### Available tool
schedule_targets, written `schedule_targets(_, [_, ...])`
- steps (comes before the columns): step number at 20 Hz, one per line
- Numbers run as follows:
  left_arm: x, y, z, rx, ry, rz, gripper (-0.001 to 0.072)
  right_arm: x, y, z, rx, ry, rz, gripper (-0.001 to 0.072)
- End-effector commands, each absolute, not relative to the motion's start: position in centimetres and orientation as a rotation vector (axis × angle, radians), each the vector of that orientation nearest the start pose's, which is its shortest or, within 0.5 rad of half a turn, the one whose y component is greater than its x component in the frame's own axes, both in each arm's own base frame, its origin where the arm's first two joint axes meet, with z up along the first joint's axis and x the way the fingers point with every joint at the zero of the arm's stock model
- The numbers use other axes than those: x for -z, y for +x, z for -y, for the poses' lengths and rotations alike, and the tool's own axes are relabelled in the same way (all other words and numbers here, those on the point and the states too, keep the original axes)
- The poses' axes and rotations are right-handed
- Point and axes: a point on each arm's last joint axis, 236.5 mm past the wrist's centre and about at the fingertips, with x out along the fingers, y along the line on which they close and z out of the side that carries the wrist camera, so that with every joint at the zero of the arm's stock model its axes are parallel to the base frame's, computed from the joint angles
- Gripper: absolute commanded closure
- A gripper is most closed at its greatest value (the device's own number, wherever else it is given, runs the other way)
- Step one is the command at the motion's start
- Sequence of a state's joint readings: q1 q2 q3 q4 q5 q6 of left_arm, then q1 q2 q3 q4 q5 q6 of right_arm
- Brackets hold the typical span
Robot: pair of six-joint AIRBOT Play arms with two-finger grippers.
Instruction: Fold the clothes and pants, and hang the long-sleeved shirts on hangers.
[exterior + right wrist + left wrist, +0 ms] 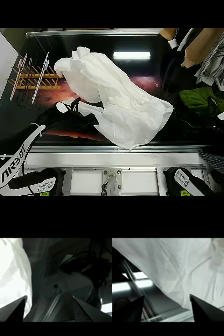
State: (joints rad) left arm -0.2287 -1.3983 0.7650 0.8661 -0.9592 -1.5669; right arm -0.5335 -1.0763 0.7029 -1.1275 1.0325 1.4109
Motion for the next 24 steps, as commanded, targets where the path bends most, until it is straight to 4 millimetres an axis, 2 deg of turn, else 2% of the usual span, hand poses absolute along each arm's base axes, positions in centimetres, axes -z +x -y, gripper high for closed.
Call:
schedule_targets(1, [11.4, 27.4, 21.0, 0.309, -0.618, -1.612, 0.0097, 7.2, 28.9, 6.4, 0.171, 0.727, -1.278, 0.01])
schedule_targets(4, [11.7, 27.9, 23.2, 0.315, -0.669, -1.585, 0.0097, 8.4, 29.5, 5.3, 0.144, 0.8, -1.296, 0.01])
schedule_targets(7, [12.5, 27.2, 24.8, 0.341, -0.635, -1.617, 0.0099, 9.5, 30.3, 3.2, 0.074, 0.852, -1.322, 0.01])
schedule_targets(8, [12.3, 27.2, 25.2, 0.356, -0.627, -1.625, 0.0192, 10.0, 30.3, 2.3, 0.052, 0.844, -1.344, 0.01])
schedule_targets(9, [12.1, 27.5, 25.5, 0.369, -0.616, -1.615, 0.0421, 10.5, 30.2, 1.5, 0.03, 0.831, -1.371, 0.01])
schedule_targets(11, [11.0, 28.8, 26.0, 0.393, -0.611, -1.579, 0.0661, 11.2, 30.1, -0.5, -0.013, 0.801, -1.414, 0.0101])
schedule_targets(12, [10.5, 29.5, 26.1, 0.408, -0.609, -1.562, 0.0692, 11.5, 30.1, -1.4, -0.034, 0.778, -1.43, 0.01])
schedule_targets(14, [9.2, 30.7, 26.1, 0.429, -0.617, -1.542, 0.0692, 11.6, 30.0, -3.3, -0.081, 0.73, -1.451, 0.0104])
schedule_targets(15, [8.6, 31.2, 26.0, 0.44, -0.62, -1.536, 0.0693, 11.6, 30.0, -4.1, -0.103, 0.707, -1.459, 0.0149])
schedule_targets(17, [7.1, 32.7, 25.4, 0.466, -0.627, -1.511, 0.0693, 11.6, 29.8, -5.5, -0.138, 0.673, -1.475, 0.0476])
schedule_targets(19, [4.6, 34.6, 24.6, 0.496, -0.632, -1.458, 0.0693, 11.2, 29.9, -6.2, -0.161, 0.648, -1.469, 0.0644])
schedule_targets(20, [2.7, 35.8, 24.2, 0.511, -0.634, -1.405, 0.0693, 10.4, 30.3, -6.1, -0.165, 0.64, -1.443, 0.0697])
schedule_targets(21, [0.1, 37.3, 23.3, 0.52, -0.632, -1.335, 0.0693, 9.0, 31.1, -5.8, -0.172, 0.619, -1.401, 0.0697])
schedule_targets(22, [-2.7, 38.6, 22.2, 0.526, -0.617, -1.258, 0.0693, 7.1, 32.1, -5.3, -0.181, 0.578, -1.348, 0.0698])
schedule_targets(24, [-10.5, 40.2, 20.2, 0.562, -0.585, -1.09, 0.0693, 0.7, 34.3, -4.0, -0.207, 0.468, -1.21, 0.0698])
